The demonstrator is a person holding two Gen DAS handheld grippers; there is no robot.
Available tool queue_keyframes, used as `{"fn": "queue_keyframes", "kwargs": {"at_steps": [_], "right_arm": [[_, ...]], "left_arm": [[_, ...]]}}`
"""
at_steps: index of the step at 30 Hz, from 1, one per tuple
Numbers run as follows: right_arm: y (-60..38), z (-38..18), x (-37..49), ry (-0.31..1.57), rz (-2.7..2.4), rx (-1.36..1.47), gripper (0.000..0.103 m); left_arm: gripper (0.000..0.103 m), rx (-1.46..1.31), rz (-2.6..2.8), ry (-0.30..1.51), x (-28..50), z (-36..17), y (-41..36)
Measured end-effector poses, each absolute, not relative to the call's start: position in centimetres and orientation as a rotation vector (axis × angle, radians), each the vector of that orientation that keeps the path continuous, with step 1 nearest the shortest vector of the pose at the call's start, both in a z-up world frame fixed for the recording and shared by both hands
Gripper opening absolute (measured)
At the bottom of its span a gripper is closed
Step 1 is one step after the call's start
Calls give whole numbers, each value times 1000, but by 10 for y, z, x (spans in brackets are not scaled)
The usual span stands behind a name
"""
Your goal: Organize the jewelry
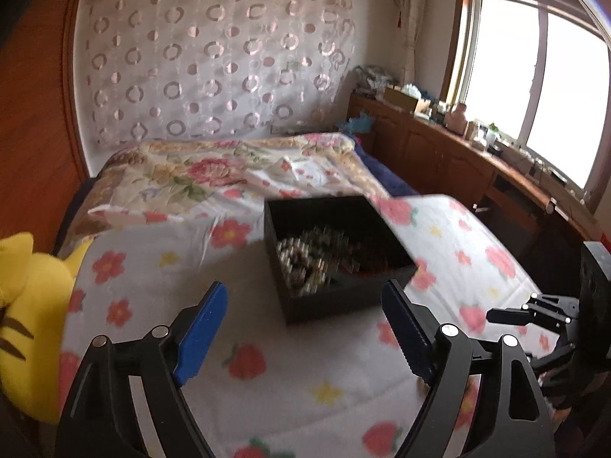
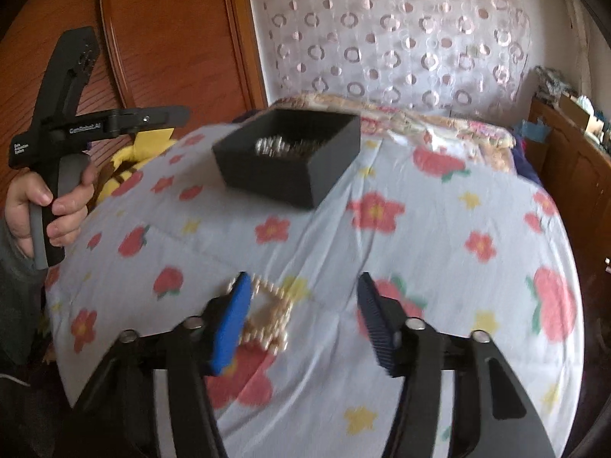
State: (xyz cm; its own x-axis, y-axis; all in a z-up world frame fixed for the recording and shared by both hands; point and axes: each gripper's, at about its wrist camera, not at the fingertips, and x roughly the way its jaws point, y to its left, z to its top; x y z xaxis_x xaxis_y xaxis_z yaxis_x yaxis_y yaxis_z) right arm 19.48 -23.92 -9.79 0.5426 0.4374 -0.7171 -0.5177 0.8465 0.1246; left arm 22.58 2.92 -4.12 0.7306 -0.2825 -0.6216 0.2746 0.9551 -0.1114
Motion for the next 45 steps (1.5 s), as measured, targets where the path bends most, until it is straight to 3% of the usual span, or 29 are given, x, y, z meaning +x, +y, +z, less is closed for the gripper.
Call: {"fn": "queue_keyframes", "kwargs": {"at_steps": [9, 28, 33, 45], "right_arm": [[-234, -116, 180, 901, 581, -158, 36], [-224, -113, 207, 935, 593, -73, 33], [-217, -117, 207, 964, 626, -104, 11], [-243, -42, 190, 721, 602, -82, 9]], "left_arm": [[79, -3, -316, 786, 208, -77, 25], [79, 59, -367, 839, 193, -99, -7], [79, 55, -370, 842, 192, -99, -7], [79, 73, -422, 847, 185, -99, -28]]}}
